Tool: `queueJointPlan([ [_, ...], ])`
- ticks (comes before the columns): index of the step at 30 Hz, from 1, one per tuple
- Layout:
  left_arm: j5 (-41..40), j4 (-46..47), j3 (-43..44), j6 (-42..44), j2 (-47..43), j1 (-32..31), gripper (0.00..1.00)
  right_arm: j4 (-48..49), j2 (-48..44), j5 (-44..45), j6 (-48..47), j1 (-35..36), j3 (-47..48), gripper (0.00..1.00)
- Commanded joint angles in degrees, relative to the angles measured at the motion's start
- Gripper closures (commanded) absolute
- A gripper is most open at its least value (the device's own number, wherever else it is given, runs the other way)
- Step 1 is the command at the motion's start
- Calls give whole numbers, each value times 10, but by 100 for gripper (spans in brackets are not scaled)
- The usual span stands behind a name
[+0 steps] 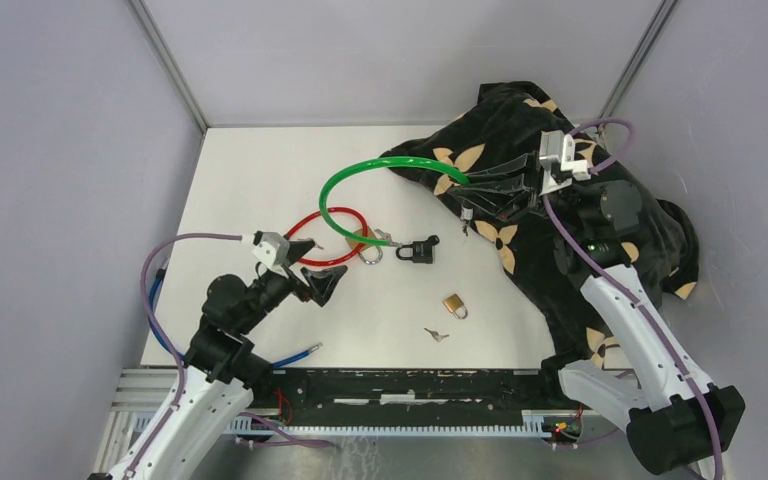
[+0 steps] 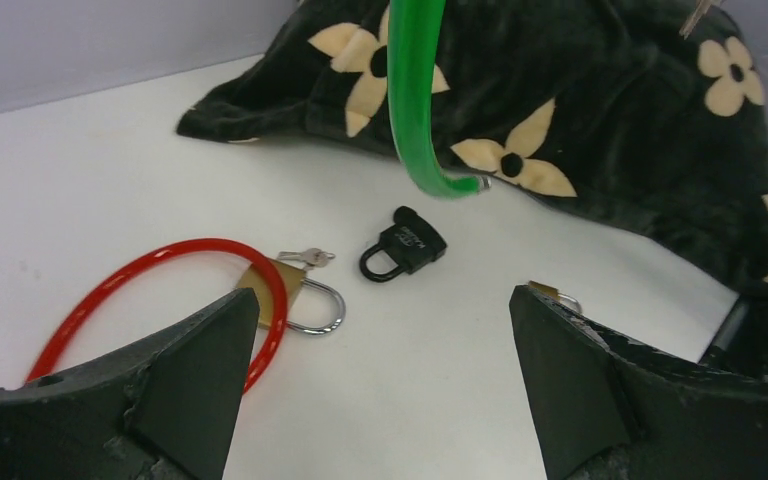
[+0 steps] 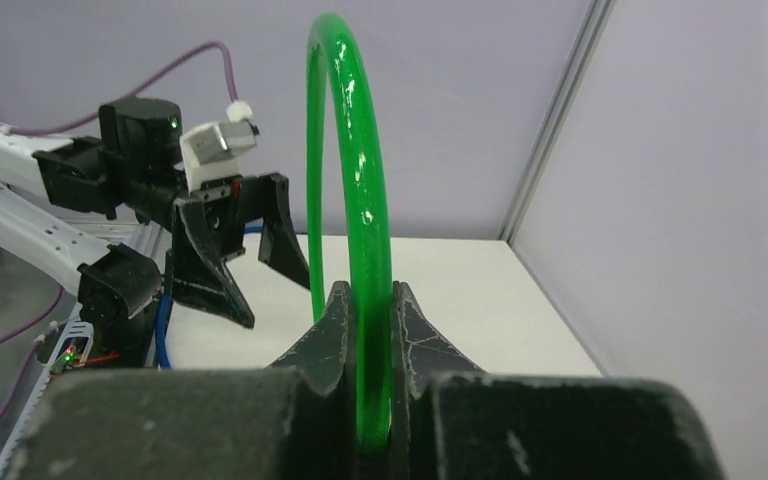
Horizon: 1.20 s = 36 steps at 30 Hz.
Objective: Lock with the key
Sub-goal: Pick up the lock from the center of the board.
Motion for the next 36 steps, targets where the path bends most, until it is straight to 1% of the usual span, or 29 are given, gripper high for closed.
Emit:
queueJointPlan([
  [1,94,141,-52,-121,-8,3,1,66,-13,-9,44,-4,58,100],
  [3,146,231,-88,-166,-3,4,2,76,-12,-7,57,-4,60,100],
  [6,153,332,-122,-220,16,3,2,89,-9,-5,77,-4,61,100],
  [8,151,368,-128,-231,31,3,1,89,-8,-5,81,-4,61,100],
  [11,138,388,-129,-226,48,2,2,94,-9,-8,89,-4,61,100],
  [12,139,392,-129,-226,54,3,7,94,-9,-8,90,-4,61,100],
  [14,141,396,-129,-236,66,1,28,96,-9,-8,93,-4,63,100],
  [15,142,397,-128,-240,71,0,36,99,-9,-7,97,-3,64,100],
  [16,146,398,-128,-242,75,-2,37,105,-8,-7,102,-3,64,100],
  [17,150,400,-130,-242,81,-4,36,111,-9,-8,108,-3,63,100],
  [20,151,413,-128,-239,95,-16,27,117,-7,-8,115,-3,62,100],
  [24,133,428,-119,-224,111,-31,23,140,-3,-6,134,-3,58,100],
  [28,105,432,-110,-197,124,-36,14,162,0,-9,157,-2,48,100],
  [31,95,436,-95,-155,121,-36,13,117,-3,-9,127,-3,43,100],
  [34,73,427,-85,-132,111,-36,12,65,-9,3,87,-2,33,100],
  [36,58,401,-80,-122,100,-36,11,-23,-17,37,27,-2,35,100],
])
